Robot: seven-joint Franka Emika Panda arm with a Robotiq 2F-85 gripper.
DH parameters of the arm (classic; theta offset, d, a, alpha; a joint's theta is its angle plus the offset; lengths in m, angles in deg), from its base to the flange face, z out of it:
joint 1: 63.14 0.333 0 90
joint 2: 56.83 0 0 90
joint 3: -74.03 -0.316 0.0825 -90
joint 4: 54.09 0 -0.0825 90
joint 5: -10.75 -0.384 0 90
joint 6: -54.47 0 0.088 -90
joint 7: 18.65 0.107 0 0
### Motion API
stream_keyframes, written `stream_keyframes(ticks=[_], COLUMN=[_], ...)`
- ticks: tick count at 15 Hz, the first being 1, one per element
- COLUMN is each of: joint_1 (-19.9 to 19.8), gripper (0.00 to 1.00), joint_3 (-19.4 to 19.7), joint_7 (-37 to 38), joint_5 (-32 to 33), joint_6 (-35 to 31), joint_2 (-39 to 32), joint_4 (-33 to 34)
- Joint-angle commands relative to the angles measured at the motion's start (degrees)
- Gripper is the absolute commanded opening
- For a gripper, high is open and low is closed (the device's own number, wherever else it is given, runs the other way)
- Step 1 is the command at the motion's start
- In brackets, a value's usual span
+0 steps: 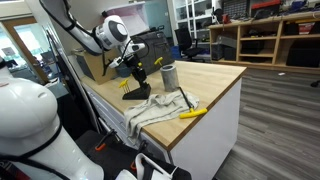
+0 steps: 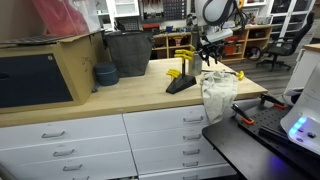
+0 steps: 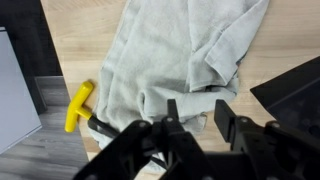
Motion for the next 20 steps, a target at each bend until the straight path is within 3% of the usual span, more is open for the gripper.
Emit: stream_keyframes(ticks=[1, 2, 6, 7, 10, 13, 14, 16, 20], joint_1=[-1.06, -1.39, -2.02, -2.24, -2.42, -2.28, -2.12, -1.72, -1.65], gripper=[0.41, 0.42, 0.70, 0.93, 1.00, 1.00, 0.75, 0.68, 0.36], joint_3=[-0.94, -1.12, -1.42, -1.74, -2.30, -2.67, -2.71, -2.77, -1.82], joint_7=[-0.15, -0.18, -0.26, 2.60, 6.45, 9.03, 9.06, 8.03, 8.16], joint_5=[-0.91, -1.28, -1.54, -0.18, -1.50, -2.48, -3.26, -5.79, -6.89], joint_6=[-0.27, -0.28, -0.31, 0.25, -6.85, -13.76, -15.69, -18.33, -26.91], joint_2=[1.41, 2.88, 5.55, 4.92, 5.19, 3.29, 2.47, 0.93, -2.39], joint_4=[-1.69, -3.19, -5.12, -3.84, -5.41, -7.25, -8.01, -9.93, -12.49])
